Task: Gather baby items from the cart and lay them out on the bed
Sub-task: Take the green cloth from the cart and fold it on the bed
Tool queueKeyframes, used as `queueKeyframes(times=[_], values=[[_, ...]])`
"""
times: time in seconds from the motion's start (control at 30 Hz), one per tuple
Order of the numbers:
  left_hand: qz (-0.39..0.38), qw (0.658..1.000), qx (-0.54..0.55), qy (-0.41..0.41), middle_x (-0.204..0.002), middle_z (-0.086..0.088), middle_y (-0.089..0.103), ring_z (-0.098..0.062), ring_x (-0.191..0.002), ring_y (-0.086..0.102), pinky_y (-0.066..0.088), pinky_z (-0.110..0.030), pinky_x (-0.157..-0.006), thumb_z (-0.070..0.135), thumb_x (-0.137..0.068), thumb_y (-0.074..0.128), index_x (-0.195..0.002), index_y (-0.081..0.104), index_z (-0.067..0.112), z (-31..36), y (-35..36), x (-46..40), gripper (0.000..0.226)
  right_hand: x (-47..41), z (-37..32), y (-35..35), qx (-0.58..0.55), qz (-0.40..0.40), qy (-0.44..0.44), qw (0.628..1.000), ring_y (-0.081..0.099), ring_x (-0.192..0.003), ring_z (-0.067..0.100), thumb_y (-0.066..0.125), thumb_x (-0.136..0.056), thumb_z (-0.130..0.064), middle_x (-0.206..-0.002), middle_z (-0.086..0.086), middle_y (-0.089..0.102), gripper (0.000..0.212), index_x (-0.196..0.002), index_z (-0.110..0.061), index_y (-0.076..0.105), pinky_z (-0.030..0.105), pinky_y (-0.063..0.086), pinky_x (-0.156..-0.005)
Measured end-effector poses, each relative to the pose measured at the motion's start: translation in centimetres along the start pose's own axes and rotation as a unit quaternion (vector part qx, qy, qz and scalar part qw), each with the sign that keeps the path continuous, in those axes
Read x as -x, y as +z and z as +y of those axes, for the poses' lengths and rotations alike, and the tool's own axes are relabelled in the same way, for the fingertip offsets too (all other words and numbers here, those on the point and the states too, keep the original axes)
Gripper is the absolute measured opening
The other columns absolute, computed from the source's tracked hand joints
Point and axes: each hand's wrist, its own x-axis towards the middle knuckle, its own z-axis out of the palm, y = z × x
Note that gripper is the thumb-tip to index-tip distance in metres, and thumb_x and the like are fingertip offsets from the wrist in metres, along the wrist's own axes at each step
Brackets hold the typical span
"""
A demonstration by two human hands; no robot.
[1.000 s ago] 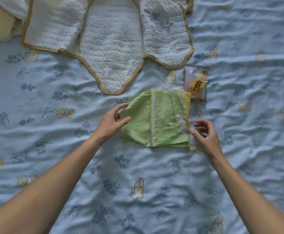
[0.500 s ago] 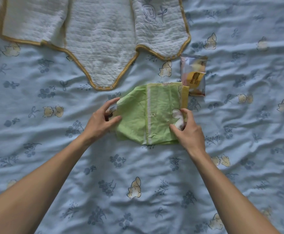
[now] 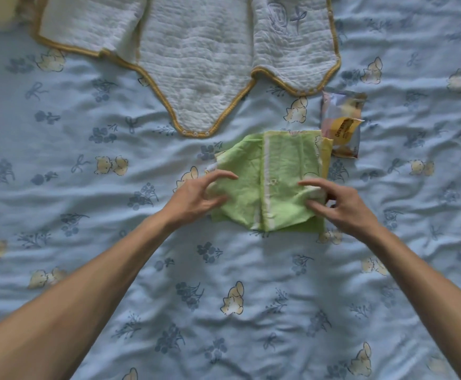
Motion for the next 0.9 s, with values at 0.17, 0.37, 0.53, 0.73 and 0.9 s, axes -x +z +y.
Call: queueKeyframes(times=[0.17,0.37,0.53,0.73,0.9], values=[[0.011,0.994,0.110,-0.017,-0.107,0.007,0.068,0.014,-0.092,0.060,0.042,-0.004,-0.083,0.003,-0.087,0.065,-0.114,0.068,0.016,0.5,-0.3,0.0,0.030,3.9,1.5,-6.5,-0.031,0.116,0.011,0.993,0.059,-0.065,0.011,0.070,-0.082,-0.007,-0.101,0.003,0.071,0.046,-0.122,-0.029,0.062,0.013,0.053,-0.061],[-0.001,0.987,0.153,-0.041,-0.112,0.003,0.068,-0.003,-0.101,0.062,0.049,-0.018,-0.090,0.006,-0.088,0.064,-0.117,0.067,0.016,0.6,-1.1,-0.3,0.031,9.3,5.9,-13.9,-0.112,0.183,0.124,0.969,0.045,-0.055,-0.003,0.064,-0.079,-0.027,-0.105,-0.019,0.070,0.049,-0.126,-0.039,0.059,0.009,0.042,-0.046],[-0.019,0.982,0.179,-0.048,-0.100,0.011,0.068,-0.003,-0.090,0.060,0.048,-0.017,-0.078,0.010,-0.086,0.067,-0.113,0.067,0.033,-0.4,-0.9,-0.5,0.036,10.1,11.8,-14.4,-0.085,0.183,0.192,0.960,0.039,-0.048,0.002,0.061,-0.088,-0.001,-0.078,-0.024,0.065,0.048,-0.119,-0.038,0.064,0.012,0.036,-0.039],[-0.025,0.996,0.056,-0.066,-0.133,0.014,0.047,-0.013,-0.121,0.040,0.038,-0.036,-0.093,0.045,-0.071,0.071,-0.116,0.052,0.057,-1.1,-1.2,-1.6,0.050,9.2,16.4,-11.4,-0.085,0.142,0.211,0.963,0.043,-0.058,0.007,0.067,-0.083,0.000,-0.071,-0.005,0.050,0.052,-0.111,-0.044,0.064,0.008,0.039,-0.048],[-0.034,0.996,0.033,-0.072,-0.106,0.032,0.062,0.010,-0.090,0.061,0.053,-0.016,-0.068,0.042,-0.069,0.073,-0.110,0.058,0.056,-2.1,-0.9,-2.5,0.046,8.5,16.8,-11.4,-0.119,0.135,0.188,0.965,0.045,-0.120,0.010,0.076,-0.077,-0.027,-0.120,-0.029,0.051,0.048,-0.108,-0.057,0.056,0.033,0.039,-0.097]])
